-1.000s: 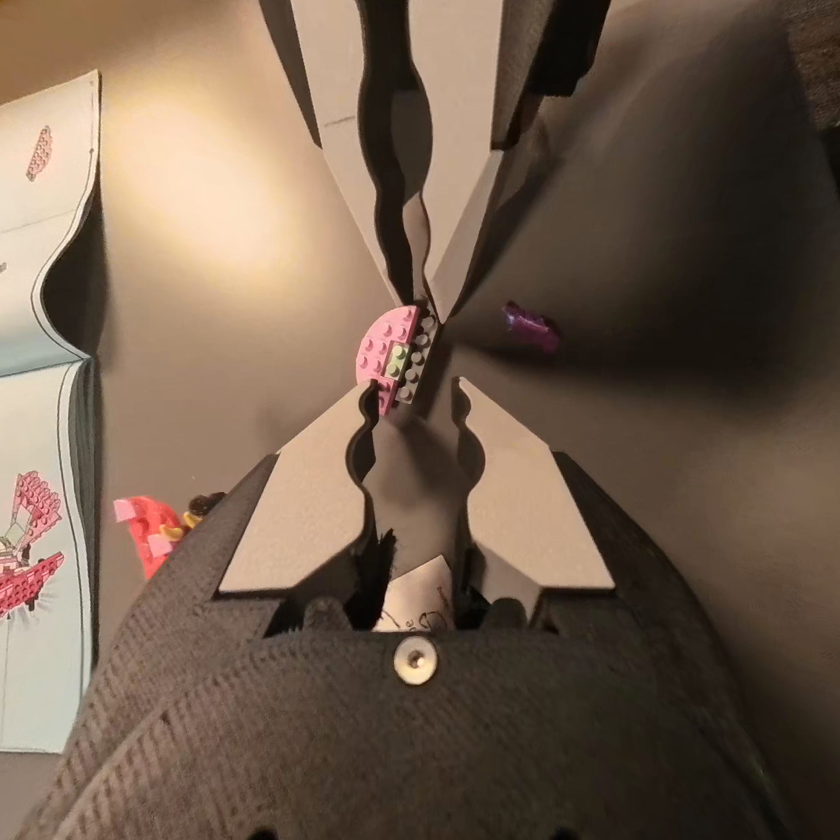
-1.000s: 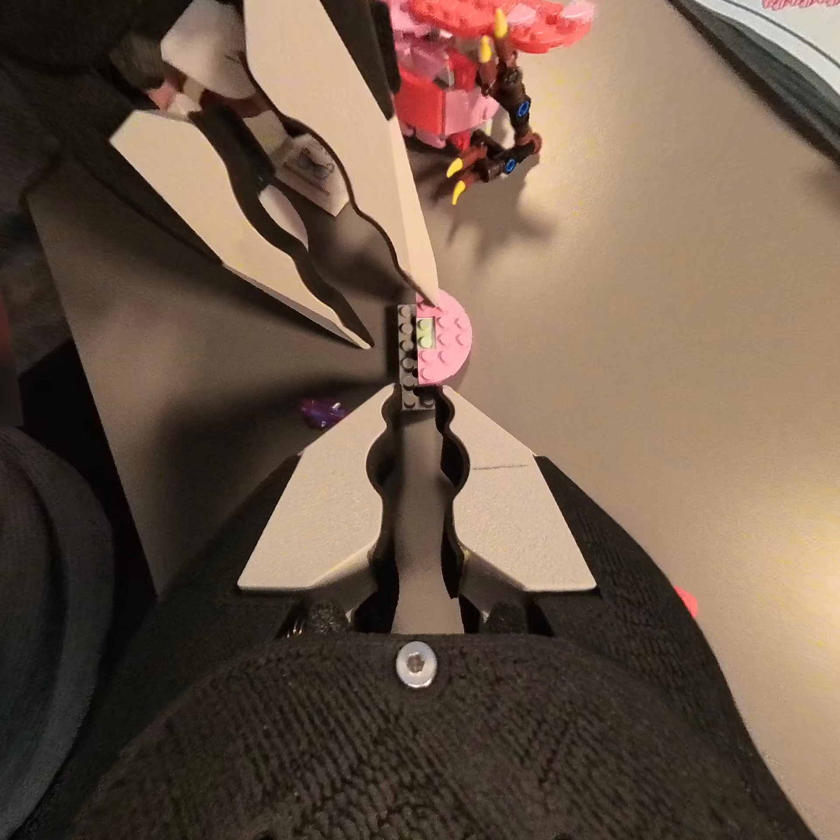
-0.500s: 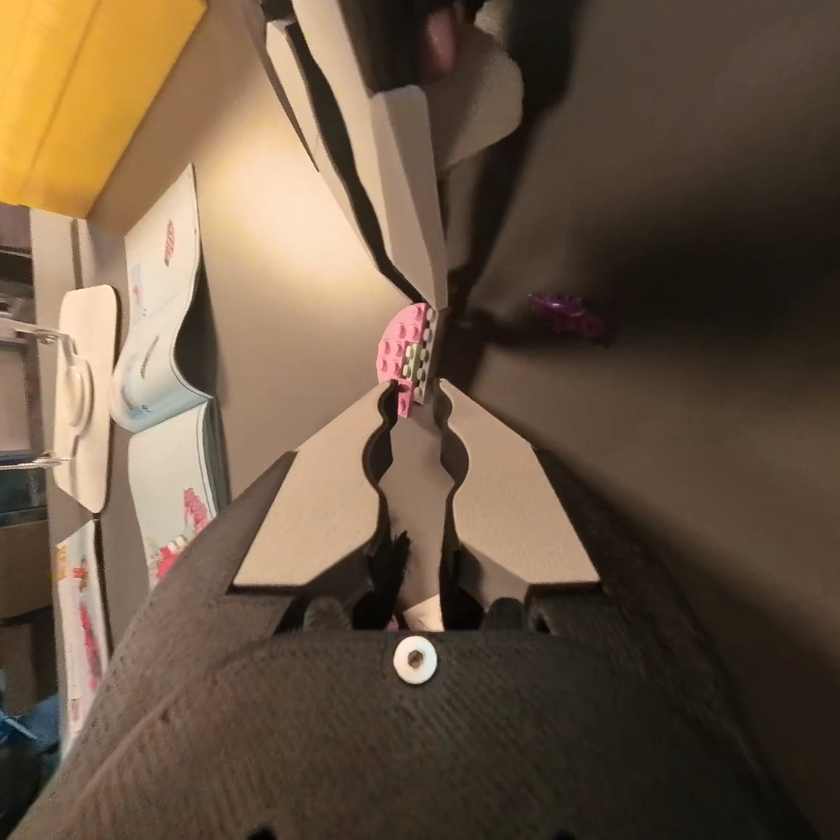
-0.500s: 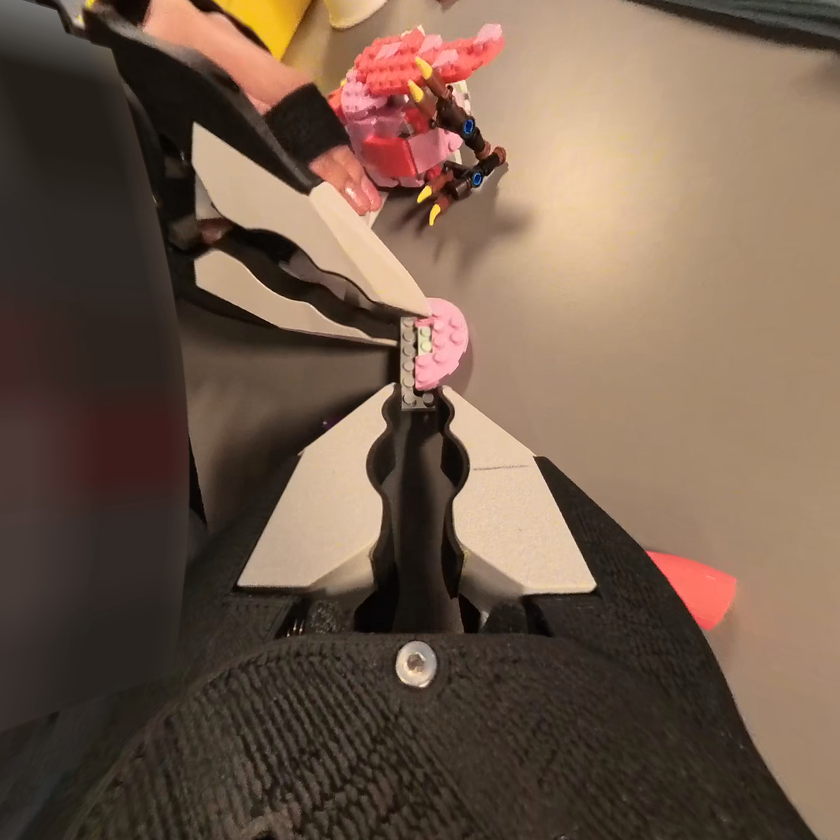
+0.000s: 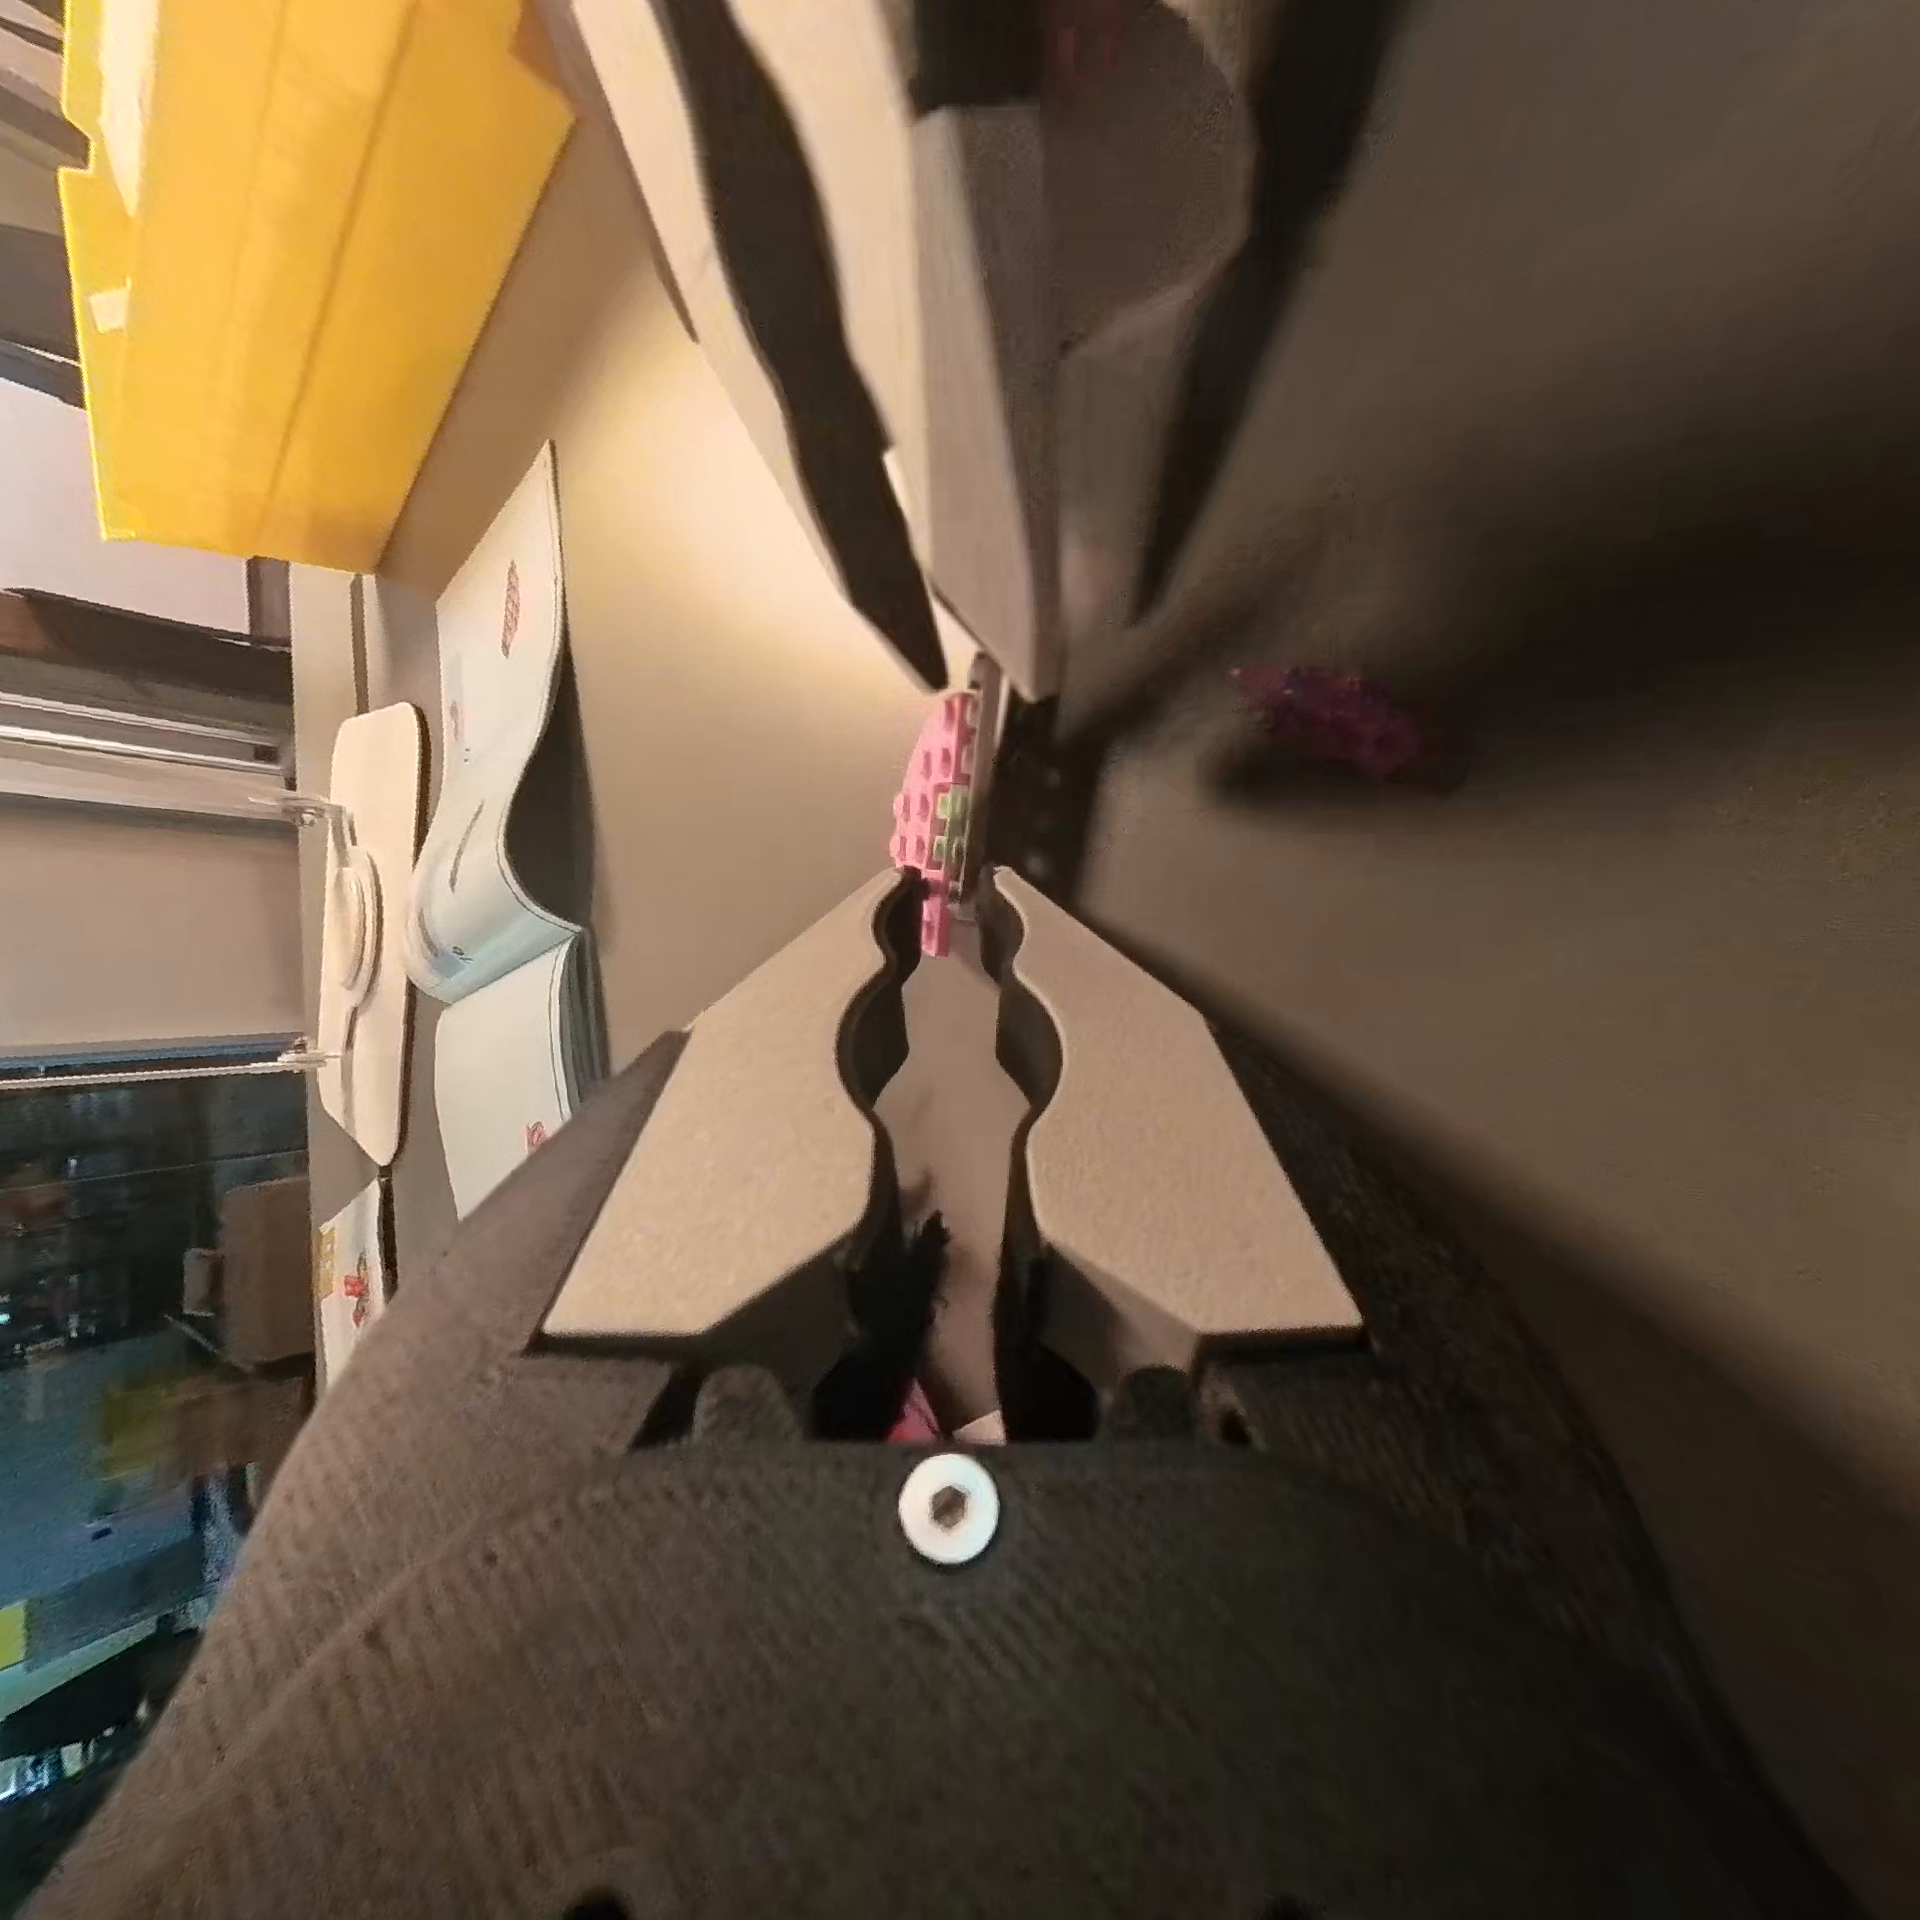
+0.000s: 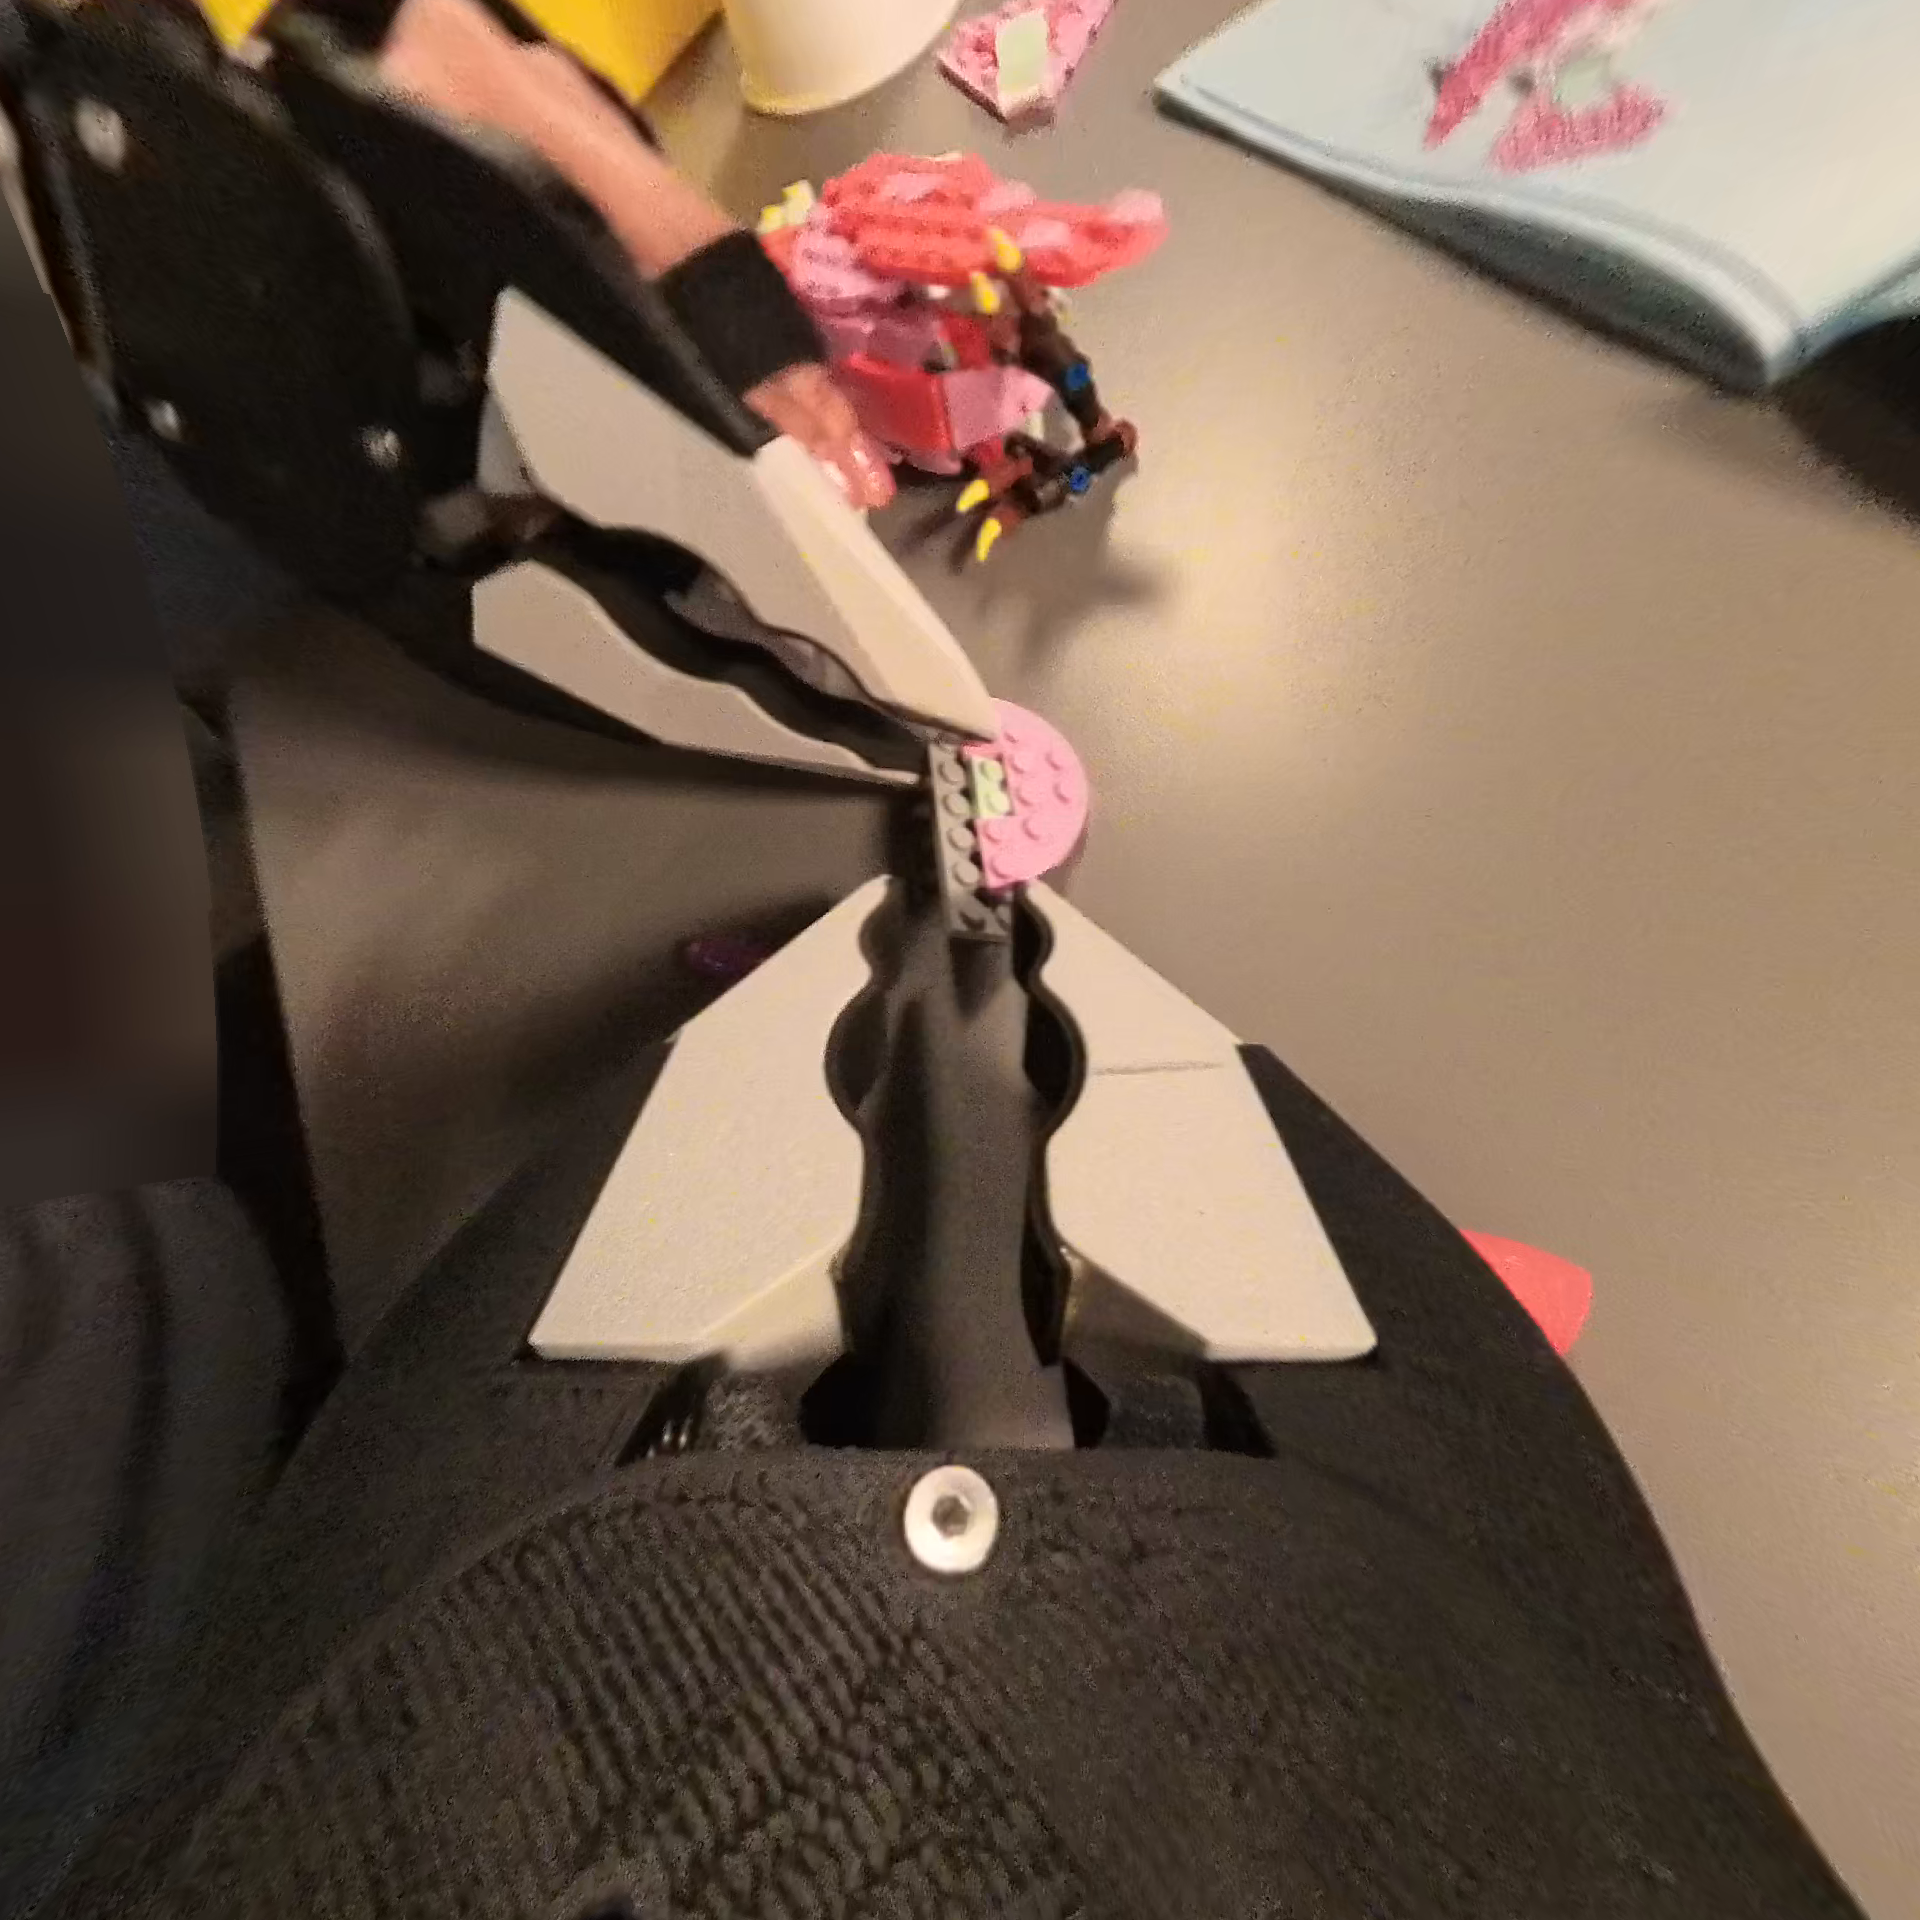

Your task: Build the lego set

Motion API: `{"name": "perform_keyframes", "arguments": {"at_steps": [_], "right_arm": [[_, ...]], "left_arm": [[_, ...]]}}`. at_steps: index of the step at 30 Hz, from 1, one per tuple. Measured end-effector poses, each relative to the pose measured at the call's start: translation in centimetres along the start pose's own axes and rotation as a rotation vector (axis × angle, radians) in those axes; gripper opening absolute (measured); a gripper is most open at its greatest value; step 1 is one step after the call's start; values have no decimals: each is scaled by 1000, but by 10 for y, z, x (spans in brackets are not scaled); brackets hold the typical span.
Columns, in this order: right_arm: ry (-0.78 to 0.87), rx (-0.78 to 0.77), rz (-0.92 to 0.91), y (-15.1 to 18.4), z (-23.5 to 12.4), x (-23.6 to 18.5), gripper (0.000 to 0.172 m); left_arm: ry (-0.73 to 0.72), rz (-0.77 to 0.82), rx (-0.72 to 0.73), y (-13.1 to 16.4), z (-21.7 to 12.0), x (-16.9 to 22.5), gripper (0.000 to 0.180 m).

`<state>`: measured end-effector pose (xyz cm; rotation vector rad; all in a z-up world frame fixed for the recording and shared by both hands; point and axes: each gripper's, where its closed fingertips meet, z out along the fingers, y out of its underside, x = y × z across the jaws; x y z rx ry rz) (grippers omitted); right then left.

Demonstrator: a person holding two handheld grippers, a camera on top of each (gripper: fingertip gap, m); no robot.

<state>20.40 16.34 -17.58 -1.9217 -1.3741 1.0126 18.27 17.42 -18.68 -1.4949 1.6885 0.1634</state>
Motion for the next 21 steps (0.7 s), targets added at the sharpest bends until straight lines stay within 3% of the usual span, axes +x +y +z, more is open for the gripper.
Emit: {"name": "perform_keyframes", "arguments": {"at_steps": [3,9,15,21], "right_arm": [[114,10,-249,-4,2,-8,39],[450,-126,-704,-7,9,13,34],[530,-205,-917,-7,18,16,9],[580,-233,-967,-8,18,17,8]], "left_arm": [[-5,-15,4,0,0,-1,9],[-49,-12,24,-1,1,-2,8],[-78,-20,45,0,-1,-2,8],[-85,-31,61,-1,-2,-2,8]]}}
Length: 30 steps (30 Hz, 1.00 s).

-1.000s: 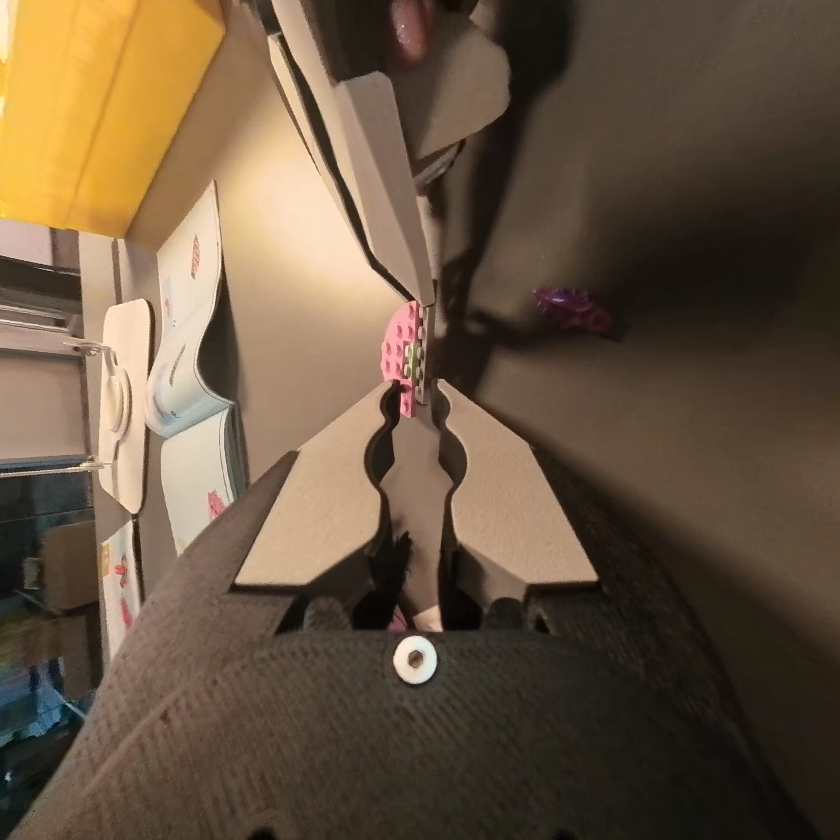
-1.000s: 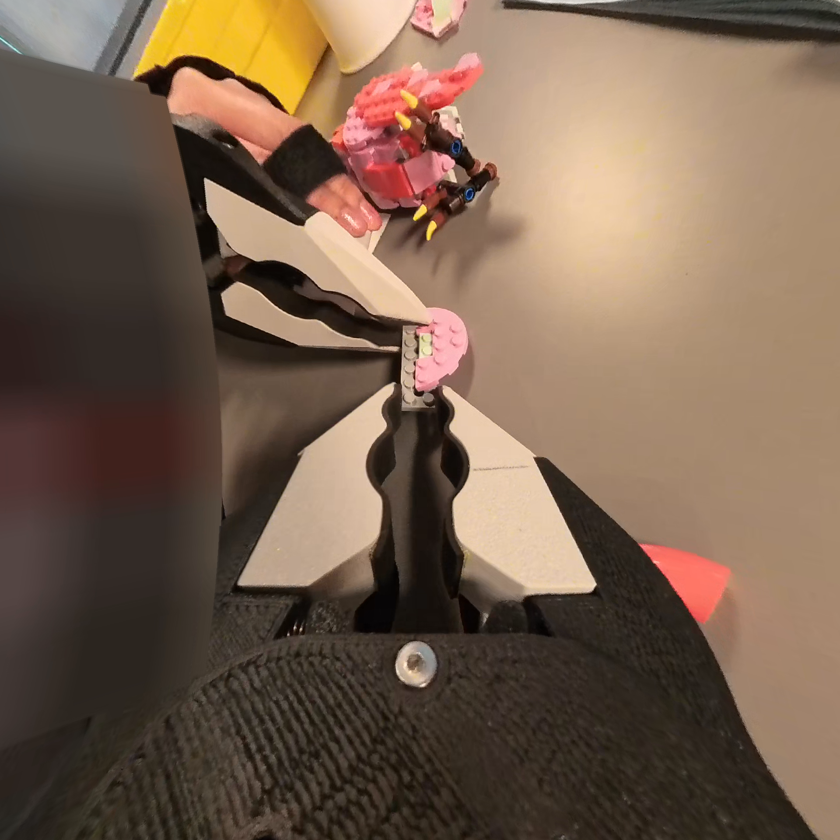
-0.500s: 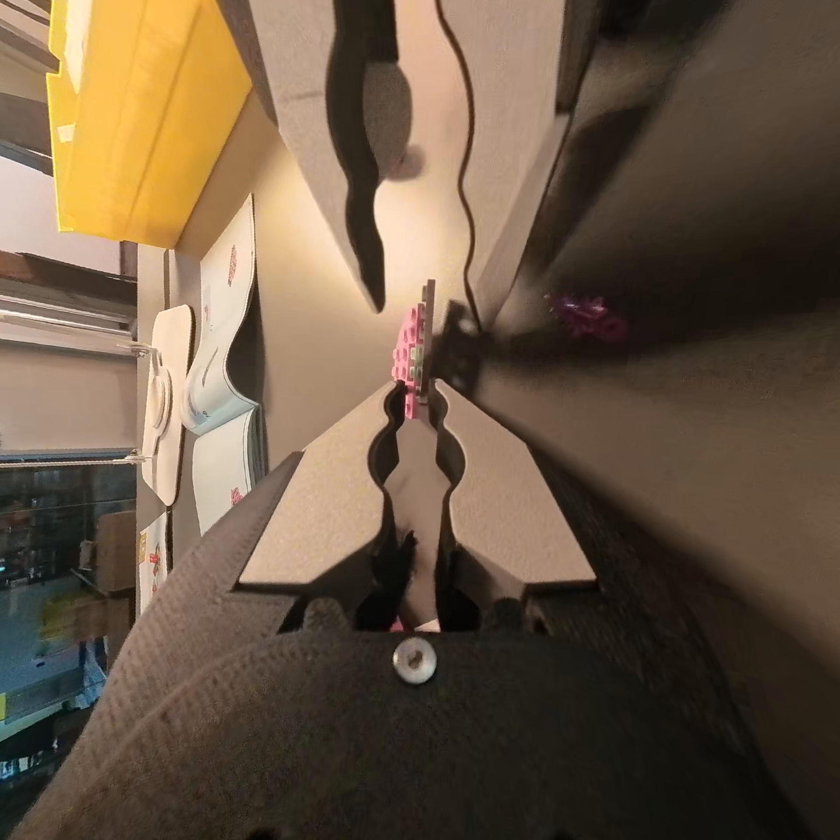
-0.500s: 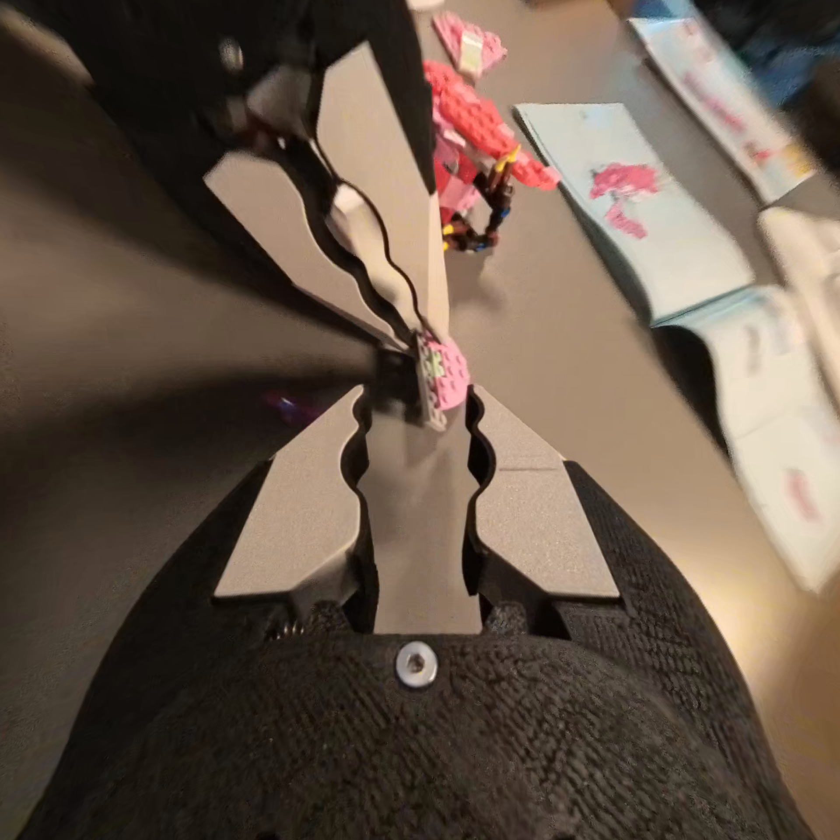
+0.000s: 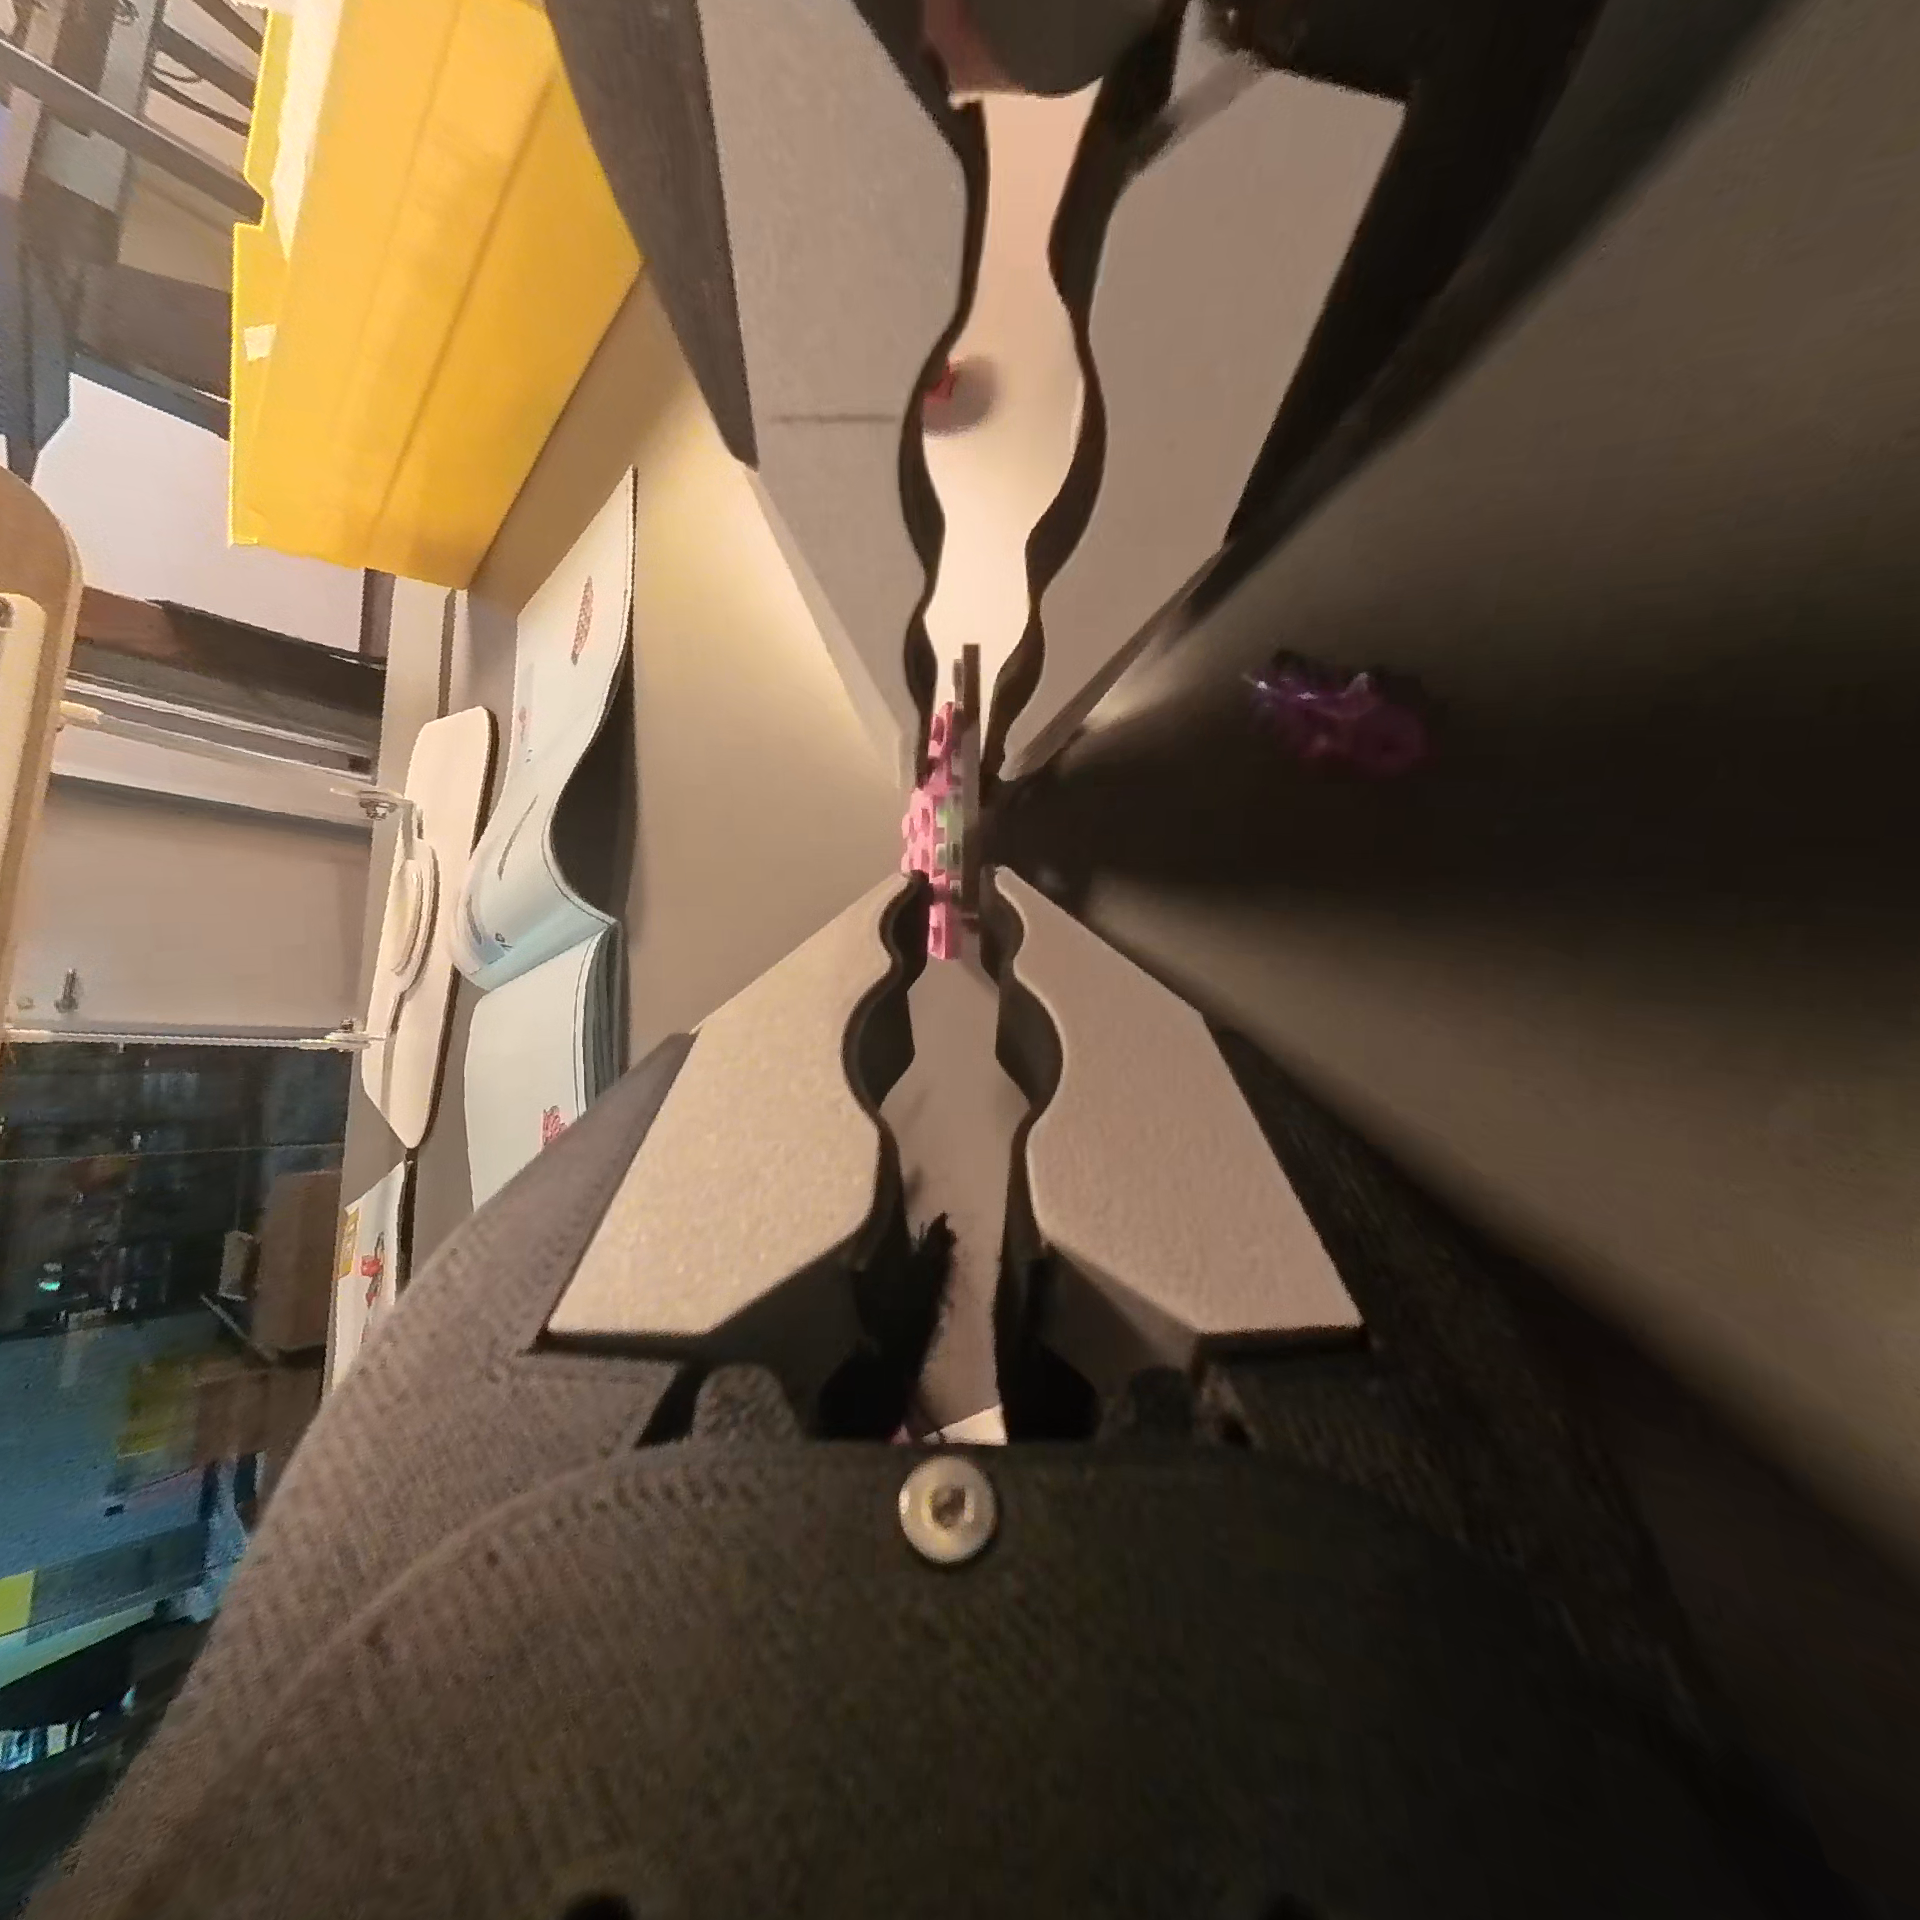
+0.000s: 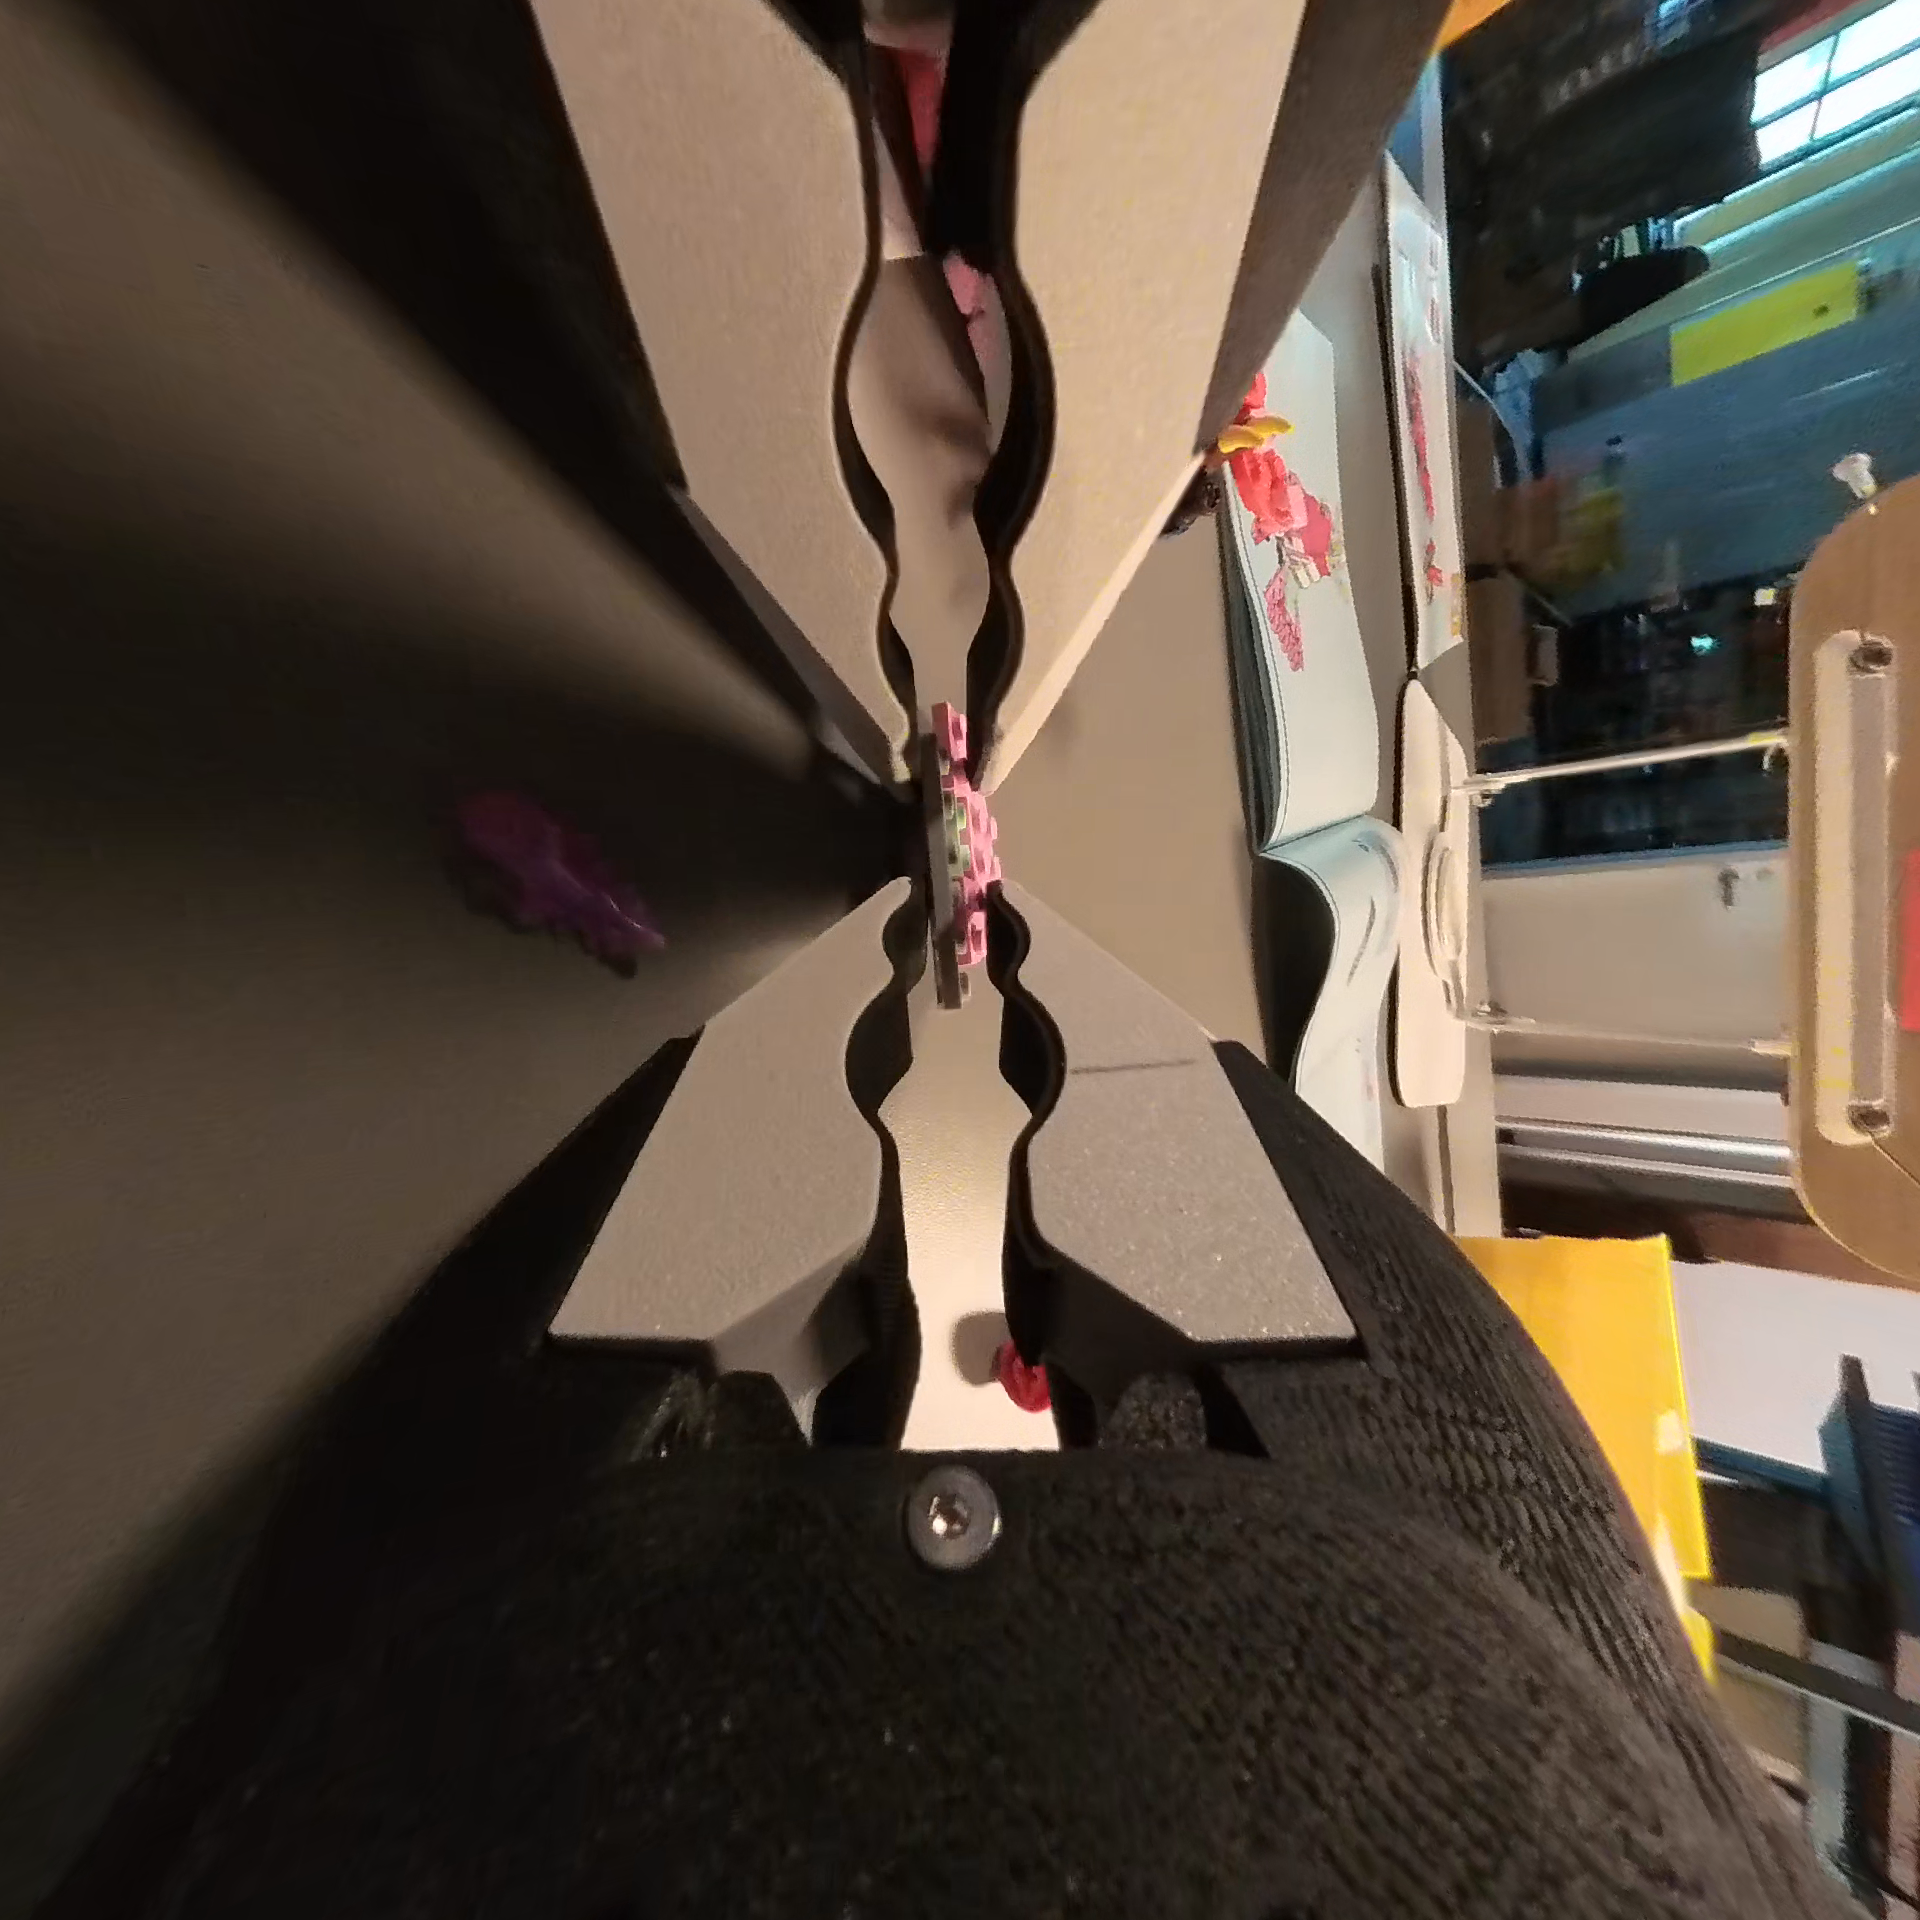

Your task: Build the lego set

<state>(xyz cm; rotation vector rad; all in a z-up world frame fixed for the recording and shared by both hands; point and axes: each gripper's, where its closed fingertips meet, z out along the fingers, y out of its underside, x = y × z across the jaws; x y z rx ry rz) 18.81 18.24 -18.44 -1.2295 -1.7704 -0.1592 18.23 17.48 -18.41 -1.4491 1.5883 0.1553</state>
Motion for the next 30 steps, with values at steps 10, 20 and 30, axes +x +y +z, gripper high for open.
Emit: {"name": "perform_keyframes", "arguments": {"at_steps": [10,20,30], "right_arm": [[168,53,-192,-8,-6,11,7],[352,153,-302,-26,-22,24,6],[493,175,-295,-29,-22,31,16]], "left_arm": [[-140,58,8,-3,-8,-10,22],[-353,201,-63,-3,-13,-33,14],[-370,219,-89,0,-16,-39,8]]}}
